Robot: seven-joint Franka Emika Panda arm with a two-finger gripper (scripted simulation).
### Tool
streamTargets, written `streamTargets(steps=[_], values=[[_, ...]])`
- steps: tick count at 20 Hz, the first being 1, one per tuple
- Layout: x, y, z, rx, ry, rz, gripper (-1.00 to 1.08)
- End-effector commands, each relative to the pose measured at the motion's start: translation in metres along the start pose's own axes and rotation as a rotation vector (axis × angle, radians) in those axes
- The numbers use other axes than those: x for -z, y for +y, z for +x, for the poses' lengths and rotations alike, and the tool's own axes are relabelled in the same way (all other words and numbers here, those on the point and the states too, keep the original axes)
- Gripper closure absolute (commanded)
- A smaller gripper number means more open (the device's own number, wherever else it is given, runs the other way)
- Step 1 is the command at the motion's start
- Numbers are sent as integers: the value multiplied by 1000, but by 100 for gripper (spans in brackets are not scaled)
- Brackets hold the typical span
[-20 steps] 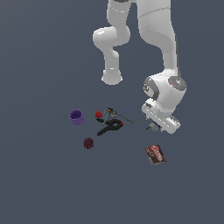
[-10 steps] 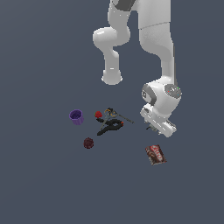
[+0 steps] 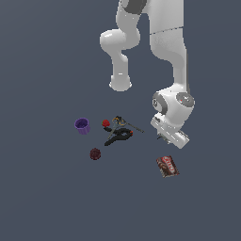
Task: Pick up a designated object from a clutter of objects.
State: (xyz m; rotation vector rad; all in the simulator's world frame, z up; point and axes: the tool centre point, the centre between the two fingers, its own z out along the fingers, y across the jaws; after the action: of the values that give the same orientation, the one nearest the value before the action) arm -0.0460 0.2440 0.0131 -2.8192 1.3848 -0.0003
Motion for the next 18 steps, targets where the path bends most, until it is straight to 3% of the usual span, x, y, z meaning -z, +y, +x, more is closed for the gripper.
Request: streamTargets(steps=[1,10,18], values=[[-1,0,0,0,0,-1,108],[7,1,5,-1,0,0,108],[48,4,36,-1,0,0,108]])
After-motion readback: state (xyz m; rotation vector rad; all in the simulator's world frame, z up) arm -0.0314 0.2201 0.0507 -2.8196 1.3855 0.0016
